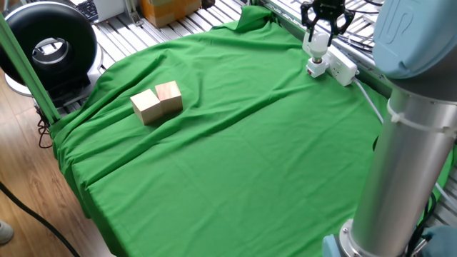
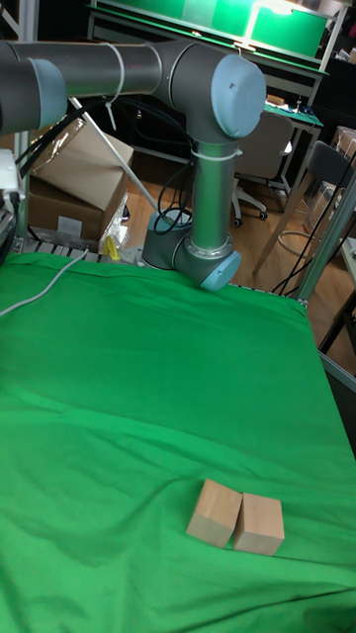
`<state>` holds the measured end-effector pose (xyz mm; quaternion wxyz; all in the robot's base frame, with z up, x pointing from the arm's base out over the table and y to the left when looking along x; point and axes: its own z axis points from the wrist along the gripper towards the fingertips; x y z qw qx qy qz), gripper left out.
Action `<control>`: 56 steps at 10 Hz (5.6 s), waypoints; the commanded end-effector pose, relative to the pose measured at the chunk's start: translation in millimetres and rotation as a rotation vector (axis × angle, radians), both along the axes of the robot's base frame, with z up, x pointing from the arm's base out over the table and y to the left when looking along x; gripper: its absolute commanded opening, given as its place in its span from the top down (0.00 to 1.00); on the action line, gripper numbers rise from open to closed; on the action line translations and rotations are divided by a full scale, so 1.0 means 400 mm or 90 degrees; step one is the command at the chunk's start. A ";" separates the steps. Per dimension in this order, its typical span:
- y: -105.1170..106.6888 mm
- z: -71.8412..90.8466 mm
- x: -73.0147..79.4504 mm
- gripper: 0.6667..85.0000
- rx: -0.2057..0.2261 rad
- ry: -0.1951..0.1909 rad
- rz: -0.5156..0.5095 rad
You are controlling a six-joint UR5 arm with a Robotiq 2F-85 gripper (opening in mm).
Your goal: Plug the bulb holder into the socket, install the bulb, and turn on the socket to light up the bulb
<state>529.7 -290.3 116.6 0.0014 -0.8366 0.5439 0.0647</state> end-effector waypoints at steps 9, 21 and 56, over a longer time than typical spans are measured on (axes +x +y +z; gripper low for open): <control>0.000 -0.019 0.002 1.00 0.012 0.007 0.000; -0.011 -0.006 -0.007 1.00 -0.026 0.028 -0.106; -0.001 -0.041 0.063 1.00 -0.083 -0.026 -0.325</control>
